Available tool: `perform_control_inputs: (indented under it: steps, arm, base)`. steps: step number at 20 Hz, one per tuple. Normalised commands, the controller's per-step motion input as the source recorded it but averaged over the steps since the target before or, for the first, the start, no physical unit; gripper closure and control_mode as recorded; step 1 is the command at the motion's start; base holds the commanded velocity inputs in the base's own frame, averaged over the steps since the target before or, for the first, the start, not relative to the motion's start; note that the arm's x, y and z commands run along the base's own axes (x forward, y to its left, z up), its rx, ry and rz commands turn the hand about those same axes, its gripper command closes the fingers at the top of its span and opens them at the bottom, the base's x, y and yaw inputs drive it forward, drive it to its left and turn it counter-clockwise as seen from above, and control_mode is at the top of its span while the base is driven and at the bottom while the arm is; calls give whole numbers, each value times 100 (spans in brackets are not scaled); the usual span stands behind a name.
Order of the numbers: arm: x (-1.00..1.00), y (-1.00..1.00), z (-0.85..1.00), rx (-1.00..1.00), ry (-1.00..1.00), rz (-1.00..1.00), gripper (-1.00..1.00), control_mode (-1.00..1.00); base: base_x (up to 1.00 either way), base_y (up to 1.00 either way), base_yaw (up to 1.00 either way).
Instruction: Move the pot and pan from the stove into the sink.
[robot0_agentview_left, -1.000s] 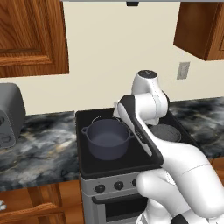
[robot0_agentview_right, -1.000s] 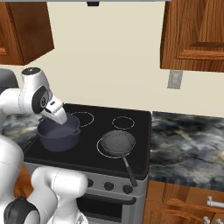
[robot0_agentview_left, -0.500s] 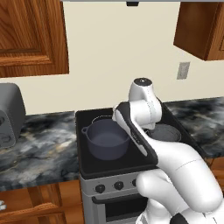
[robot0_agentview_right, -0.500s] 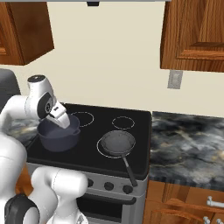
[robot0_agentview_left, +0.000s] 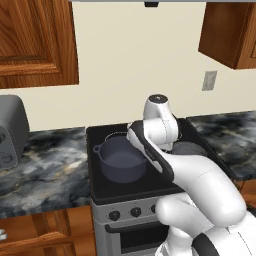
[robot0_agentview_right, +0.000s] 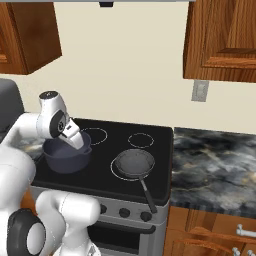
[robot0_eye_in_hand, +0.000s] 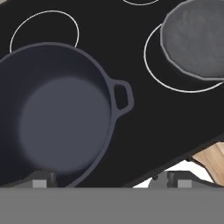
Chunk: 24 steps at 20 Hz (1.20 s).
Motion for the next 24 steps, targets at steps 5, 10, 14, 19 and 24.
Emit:
perform_control_inputs:
  steps: [5, 10, 14, 19, 24]
  arm:
    - [20, 2, -23, 0, 4, -2, -100, -100]
    - [19, 3, -28, 0, 5, -2, -100, -100]
    - [18, 6, -32, -1, 7, -3, -100, -100]
    - [17, 7, -35, -1, 7, -4, -100, -100]
    - [17, 7, -34, -2, 7, -4, -100, -100]
  base:
    - [0, 0, 0]
    - [0, 0, 0]
    - [0, 0, 0]
    - [0, 0, 0]
    - [0, 0, 0]
